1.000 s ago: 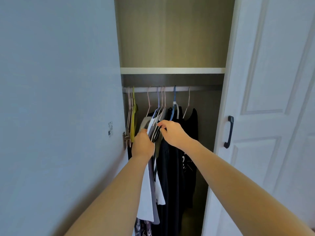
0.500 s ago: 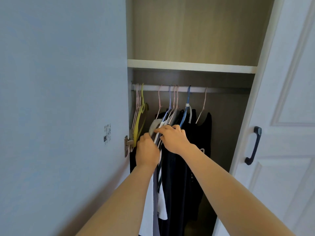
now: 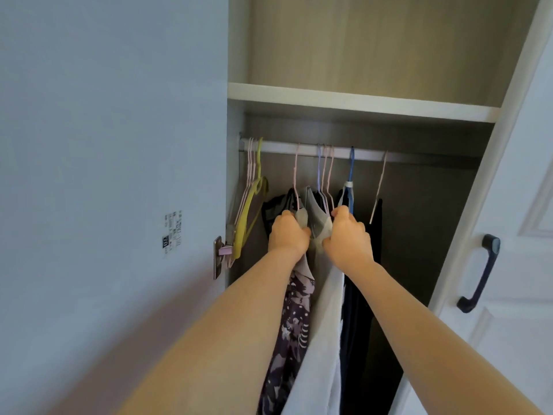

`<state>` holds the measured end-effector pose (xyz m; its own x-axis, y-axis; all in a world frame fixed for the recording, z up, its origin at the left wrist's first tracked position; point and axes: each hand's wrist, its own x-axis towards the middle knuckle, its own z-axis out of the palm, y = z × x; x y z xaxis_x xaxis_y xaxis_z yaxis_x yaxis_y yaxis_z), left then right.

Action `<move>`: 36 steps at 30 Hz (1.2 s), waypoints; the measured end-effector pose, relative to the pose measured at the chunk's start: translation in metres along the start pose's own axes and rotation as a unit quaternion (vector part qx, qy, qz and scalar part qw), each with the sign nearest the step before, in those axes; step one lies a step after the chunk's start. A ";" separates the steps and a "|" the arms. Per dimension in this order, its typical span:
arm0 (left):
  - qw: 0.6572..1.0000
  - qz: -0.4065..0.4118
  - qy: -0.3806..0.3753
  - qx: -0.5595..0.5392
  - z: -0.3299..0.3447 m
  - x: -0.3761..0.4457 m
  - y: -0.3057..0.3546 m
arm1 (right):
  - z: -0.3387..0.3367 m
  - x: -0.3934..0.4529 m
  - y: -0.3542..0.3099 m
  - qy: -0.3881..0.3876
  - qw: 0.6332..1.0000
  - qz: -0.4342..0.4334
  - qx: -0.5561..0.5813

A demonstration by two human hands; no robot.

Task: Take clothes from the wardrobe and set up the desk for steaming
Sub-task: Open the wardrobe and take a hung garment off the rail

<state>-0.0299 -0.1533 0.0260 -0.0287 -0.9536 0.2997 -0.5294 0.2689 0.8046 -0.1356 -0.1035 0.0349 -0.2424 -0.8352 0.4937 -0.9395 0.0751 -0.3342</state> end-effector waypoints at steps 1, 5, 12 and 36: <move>1.000 -0.001 0.001 -0.001 0.001 0.007 0.000 | 0.001 0.004 0.001 0.000 1.000 0.011 -0.005; 0.999 -0.008 0.020 -0.038 0.010 0.030 -0.003 | 0.011 0.019 0.000 0.021 0.998 0.061 0.020; 0.978 -0.022 0.078 -0.192 0.026 0.042 0.002 | 0.038 0.026 0.003 0.108 0.987 0.121 0.017; 0.963 0.044 0.147 -0.223 0.011 0.023 0.028 | -0.003 0.013 -0.020 0.128 0.946 0.137 0.263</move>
<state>-0.0548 -0.1689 0.0496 0.2197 -0.8626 0.4558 -0.1174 0.4404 0.8901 -0.1206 -0.1141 0.0508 -0.5735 -0.6596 0.4857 -0.5983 -0.0677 -0.7984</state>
